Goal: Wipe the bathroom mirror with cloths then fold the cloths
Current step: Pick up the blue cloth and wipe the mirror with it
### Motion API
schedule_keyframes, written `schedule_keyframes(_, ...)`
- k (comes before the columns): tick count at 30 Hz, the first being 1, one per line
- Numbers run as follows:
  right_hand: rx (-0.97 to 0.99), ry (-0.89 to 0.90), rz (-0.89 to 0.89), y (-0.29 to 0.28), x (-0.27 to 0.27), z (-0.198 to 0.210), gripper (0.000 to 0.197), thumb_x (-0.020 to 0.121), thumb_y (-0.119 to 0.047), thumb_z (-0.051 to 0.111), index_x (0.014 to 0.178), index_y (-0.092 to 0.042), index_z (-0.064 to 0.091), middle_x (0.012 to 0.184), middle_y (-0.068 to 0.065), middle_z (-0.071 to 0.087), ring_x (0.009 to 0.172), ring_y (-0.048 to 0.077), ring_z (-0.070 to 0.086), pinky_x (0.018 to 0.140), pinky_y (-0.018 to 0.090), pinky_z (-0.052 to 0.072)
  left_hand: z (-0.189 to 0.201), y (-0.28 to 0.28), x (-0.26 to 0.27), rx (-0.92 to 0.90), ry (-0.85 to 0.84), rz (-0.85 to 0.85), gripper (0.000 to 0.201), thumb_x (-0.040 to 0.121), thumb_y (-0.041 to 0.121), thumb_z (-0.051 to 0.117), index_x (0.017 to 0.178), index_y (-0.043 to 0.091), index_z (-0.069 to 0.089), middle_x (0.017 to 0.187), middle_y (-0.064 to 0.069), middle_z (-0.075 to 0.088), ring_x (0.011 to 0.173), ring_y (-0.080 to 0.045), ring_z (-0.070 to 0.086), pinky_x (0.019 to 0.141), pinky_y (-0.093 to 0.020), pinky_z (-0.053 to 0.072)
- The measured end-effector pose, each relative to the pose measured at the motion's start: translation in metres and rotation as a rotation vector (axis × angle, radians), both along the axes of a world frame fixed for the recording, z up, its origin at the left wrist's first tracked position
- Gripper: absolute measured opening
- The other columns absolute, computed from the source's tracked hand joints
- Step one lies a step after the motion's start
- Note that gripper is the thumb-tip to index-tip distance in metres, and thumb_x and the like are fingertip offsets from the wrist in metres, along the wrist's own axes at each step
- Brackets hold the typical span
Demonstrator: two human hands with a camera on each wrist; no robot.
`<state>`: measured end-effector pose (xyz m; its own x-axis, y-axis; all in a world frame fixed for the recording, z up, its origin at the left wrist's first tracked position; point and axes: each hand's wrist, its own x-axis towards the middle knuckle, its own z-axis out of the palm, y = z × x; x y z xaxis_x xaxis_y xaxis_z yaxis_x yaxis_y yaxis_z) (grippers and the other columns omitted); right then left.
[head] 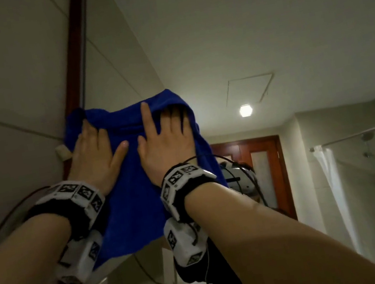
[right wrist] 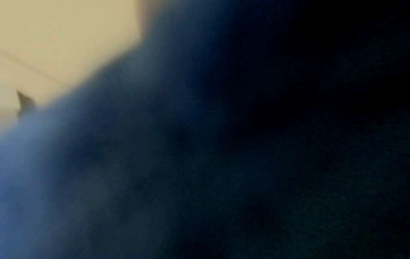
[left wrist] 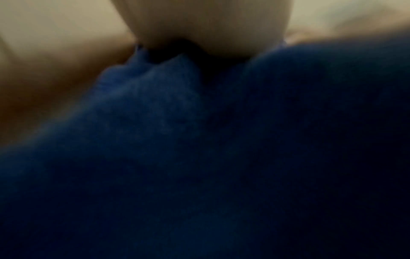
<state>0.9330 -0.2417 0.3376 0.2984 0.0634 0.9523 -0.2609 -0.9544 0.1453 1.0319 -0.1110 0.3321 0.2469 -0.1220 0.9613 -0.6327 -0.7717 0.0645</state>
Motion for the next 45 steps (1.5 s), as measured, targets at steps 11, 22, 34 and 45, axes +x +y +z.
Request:
schedule_keyframes(11,-0.138,0.089,0.009,-0.027,-0.019,-0.011,0.063,0.101,-0.045,0.028,0.155,-0.027,0.002,0.154,0.013,0.024,0.142,0.030,0.019,0.117,0.042,0.011,-0.002,-0.012,-0.005,-0.040,0.021,0.034,0.092,0.088,0.063,0.016,0.133,-0.015,0.036,0.145,-0.039,0.024,0.139,-0.046,0.017,0.115,-0.054,0.012)
schedule_keyframes(22,-0.049,-0.026,-0.034,-0.160,-0.125,-0.003,0.064,0.100,-0.048,0.028,0.155,-0.031,-0.001,0.154,0.012,0.025,0.140,0.029,0.022,0.116,0.041,0.014,-0.001,-0.154,-0.118,-0.121,-0.072,0.035,0.081,0.092,0.056,0.018,0.129,-0.013,0.037,0.140,-0.041,0.029,0.133,-0.052,0.024,0.112,-0.060,0.014)
schedule_keyframes(34,0.085,-0.178,-0.114,-0.350,-0.281,-0.016,0.062,0.100,-0.047,0.029,0.155,-0.030,0.005,0.153,0.015,0.029,0.141,0.031,0.024,0.119,0.042,0.009,0.010,-0.371,-0.286,0.048,-0.257,-0.063,0.076,0.092,0.048,0.015,0.144,-0.007,0.027,0.148,-0.035,0.023,0.141,-0.045,0.014,0.116,-0.055,0.005)
schedule_keyframes(45,0.150,-0.272,-0.184,-0.555,-0.444,-0.019,0.061,0.099,-0.048,0.027,0.155,-0.032,0.007,0.151,0.014,0.032,0.138,0.031,0.029,0.118,0.043,0.015,0.023,-0.575,-0.458,0.187,-0.343,-0.124,0.075,0.094,0.047,0.018,0.144,-0.008,0.026,0.148,-0.034,0.023,0.142,-0.045,0.011,0.116,-0.055,0.002)
